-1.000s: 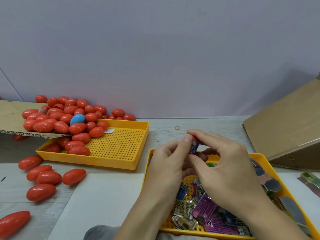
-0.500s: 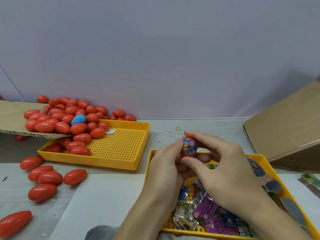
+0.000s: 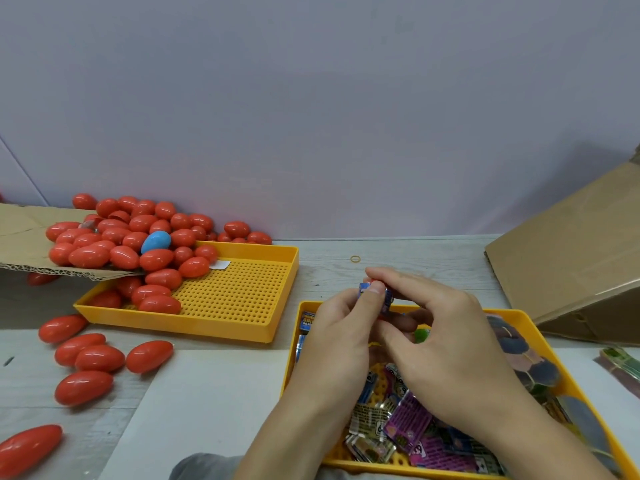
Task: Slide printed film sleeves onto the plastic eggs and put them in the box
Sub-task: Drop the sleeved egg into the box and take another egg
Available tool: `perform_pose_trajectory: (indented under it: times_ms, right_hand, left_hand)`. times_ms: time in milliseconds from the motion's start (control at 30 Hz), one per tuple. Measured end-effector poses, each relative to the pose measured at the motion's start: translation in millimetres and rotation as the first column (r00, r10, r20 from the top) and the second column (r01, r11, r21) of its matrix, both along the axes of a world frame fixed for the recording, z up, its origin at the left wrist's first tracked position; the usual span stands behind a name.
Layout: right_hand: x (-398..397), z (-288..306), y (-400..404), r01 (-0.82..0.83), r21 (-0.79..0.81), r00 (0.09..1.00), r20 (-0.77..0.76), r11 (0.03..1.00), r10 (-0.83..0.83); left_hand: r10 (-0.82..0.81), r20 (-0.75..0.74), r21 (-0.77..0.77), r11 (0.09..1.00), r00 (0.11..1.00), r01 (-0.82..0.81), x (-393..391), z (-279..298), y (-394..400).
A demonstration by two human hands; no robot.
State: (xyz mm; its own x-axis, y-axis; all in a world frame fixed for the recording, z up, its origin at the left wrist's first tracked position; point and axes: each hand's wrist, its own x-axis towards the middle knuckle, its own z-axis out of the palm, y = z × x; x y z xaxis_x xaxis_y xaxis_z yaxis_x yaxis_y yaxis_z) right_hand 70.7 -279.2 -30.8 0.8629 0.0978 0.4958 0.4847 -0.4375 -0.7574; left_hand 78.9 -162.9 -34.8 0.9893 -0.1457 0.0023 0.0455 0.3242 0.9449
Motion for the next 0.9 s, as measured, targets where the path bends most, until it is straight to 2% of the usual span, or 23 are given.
perform_pose_trajectory:
  times_ms: [133,267,600,667,767,900]
  right_hand:
    - [1,-1,-2,-0.017,0.064,0.999,-0.042,0.998,0.019]
    - [1,1,-3,-0.129,0.282,0.972,-0.155,0.951,0.178]
    - [4,-3,-1,-0.105,0.269,0.986,-0.1,0.957,0.136]
    - [5,-4,0,-0.115,0.281,0.983,-0.109,0.953,0.15]
    - [5,-6,0,-0.107,0.255,0.985,-0.103,0.961,0.137]
    - [4,-5,0,-0.101,0.219,0.987,-0.104,0.97,0.126]
  left_hand:
    - [-0.019,-0.02,-0.092,0.996,1.0,0.017,-1,3,0]
    - [-0.012,-0.081,-0.196,0.981,0.997,-0.004,-1,8,4]
    - [0.005,-0.125,-0.28,0.959,0.992,-0.04,-1,11,5]
    - [0.127,-0.057,-0.22,0.966,0.99,-0.136,-1,10,6]
    - [0.324,0.132,0.057,0.941,0.937,-0.334,0,5,8]
    - [0.351,0.162,0.11,0.922,0.922,-0.37,-1,5,10]
